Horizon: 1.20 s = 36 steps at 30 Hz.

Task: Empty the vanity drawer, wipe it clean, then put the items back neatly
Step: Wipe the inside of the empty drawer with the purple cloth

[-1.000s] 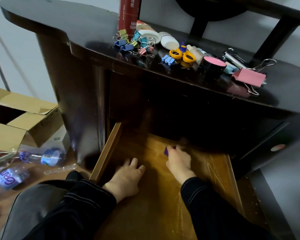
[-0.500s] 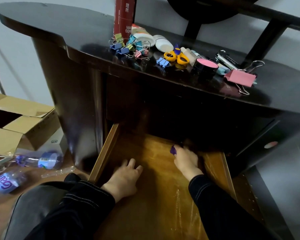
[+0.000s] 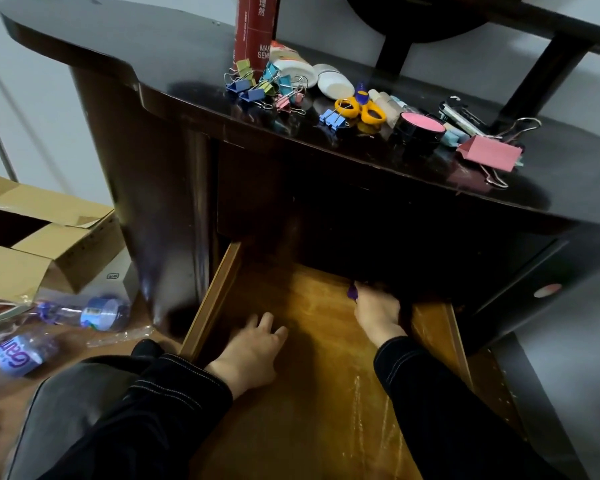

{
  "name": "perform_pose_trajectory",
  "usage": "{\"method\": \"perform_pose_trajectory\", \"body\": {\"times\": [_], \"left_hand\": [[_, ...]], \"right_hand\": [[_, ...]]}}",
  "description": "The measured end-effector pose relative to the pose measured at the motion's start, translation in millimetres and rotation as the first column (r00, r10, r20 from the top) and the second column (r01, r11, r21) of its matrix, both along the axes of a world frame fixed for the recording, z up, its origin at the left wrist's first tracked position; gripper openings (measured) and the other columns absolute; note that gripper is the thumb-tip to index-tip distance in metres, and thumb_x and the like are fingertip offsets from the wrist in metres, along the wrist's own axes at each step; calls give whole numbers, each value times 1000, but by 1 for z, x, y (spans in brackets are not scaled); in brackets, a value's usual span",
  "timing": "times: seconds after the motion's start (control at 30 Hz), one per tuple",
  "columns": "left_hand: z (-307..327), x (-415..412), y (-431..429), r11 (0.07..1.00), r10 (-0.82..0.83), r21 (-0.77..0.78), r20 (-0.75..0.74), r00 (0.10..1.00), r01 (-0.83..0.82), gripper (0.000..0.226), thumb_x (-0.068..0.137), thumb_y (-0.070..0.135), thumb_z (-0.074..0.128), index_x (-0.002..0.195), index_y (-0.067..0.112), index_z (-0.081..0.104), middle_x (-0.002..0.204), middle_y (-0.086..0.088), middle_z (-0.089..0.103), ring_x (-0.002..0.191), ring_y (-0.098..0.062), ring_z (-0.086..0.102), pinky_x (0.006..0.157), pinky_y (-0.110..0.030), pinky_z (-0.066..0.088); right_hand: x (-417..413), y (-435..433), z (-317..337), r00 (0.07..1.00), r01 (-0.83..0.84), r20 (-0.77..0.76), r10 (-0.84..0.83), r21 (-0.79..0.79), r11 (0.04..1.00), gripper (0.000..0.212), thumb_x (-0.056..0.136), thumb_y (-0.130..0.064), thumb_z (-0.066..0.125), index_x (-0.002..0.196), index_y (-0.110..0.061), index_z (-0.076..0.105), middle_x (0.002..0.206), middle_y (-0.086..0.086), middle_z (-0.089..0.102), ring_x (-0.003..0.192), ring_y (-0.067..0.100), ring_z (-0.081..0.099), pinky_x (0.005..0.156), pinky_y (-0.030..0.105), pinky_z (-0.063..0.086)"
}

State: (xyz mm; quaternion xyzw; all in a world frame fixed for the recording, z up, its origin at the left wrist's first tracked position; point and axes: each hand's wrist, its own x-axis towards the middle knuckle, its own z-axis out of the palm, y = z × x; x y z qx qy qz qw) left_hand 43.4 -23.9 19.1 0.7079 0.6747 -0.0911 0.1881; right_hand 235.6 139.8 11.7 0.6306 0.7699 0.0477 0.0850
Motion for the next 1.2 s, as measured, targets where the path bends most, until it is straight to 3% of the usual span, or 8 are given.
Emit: {"method": "perform_pose_trajectory", "body": {"times": [0.33,0.47,0.6,0.7,0.8,0.93,1.07,1.2], "left_hand": [[-1,4,-1,981,12,184,232,973,-56,56,89,41,68,138,24,47,134,-2,39,119,-25,44,95,-39,52],[8,7,-5,966,8,230,422,907,-115,35,95,37,63,126,23,57,120,4,54,105,-18,59,90,-32,54],[23,23,-12,925,215,-20,851,480,-378,11,101,24,56,106,15,61,96,-10,70,78,-27,72,69,-43,62],[23,40,-24,870,405,-374,914,32,-323,26,98,34,62,117,17,57,112,-14,68,89,-27,74,71,-47,62],[20,50,-27,828,485,-521,851,-203,-208,37,92,36,70,124,26,54,123,-11,64,100,-28,72,75,-45,61],[14,38,-23,819,459,-461,884,-92,-341,34,89,25,73,117,28,54,115,-8,68,92,-20,74,72,-37,61],[4,61,21,854,478,-364,832,283,-371,27,92,22,67,111,26,48,107,-8,65,83,-23,72,72,-36,60],[2,50,48,910,415,-324,691,591,-260,61,84,46,63,130,17,36,110,-7,62,77,-17,65,57,-25,51]], "right_hand": [[40,-110,-20,950,-252,-236,203,-202,947,40,97,-26,63,135,-32,52,130,-2,50,93,21,64,82,32,56],[46,-119,20,689,-176,-654,-311,-568,804,37,95,-32,68,129,-36,54,118,-9,63,97,13,68,64,23,53],[44,-126,43,232,-127,-799,-555,-590,797,43,91,-29,74,129,-26,54,107,2,72,79,17,76,57,25,53],[34,-135,48,175,-189,-815,-553,-579,793,49,88,-28,77,131,-30,53,116,-2,70,94,18,74,67,27,59],[33,-139,62,233,-332,-816,-530,-578,745,50,87,-30,75,131,-36,52,123,-6,67,99,10,73,77,30,61],[48,-135,85,577,-323,-783,-231,-478,817,42,95,-36,66,135,-38,51,129,-16,57,104,-1,64,76,18,55],[137,-106,55,894,-231,-394,214,3,973,25,102,-37,49,124,-35,60,123,-18,55,114,2,49,88,17,41],[162,-82,52,924,-267,-233,303,174,948,28,100,-35,46,121,-30,64,122,-15,54,129,12,39,106,33,33]]}}
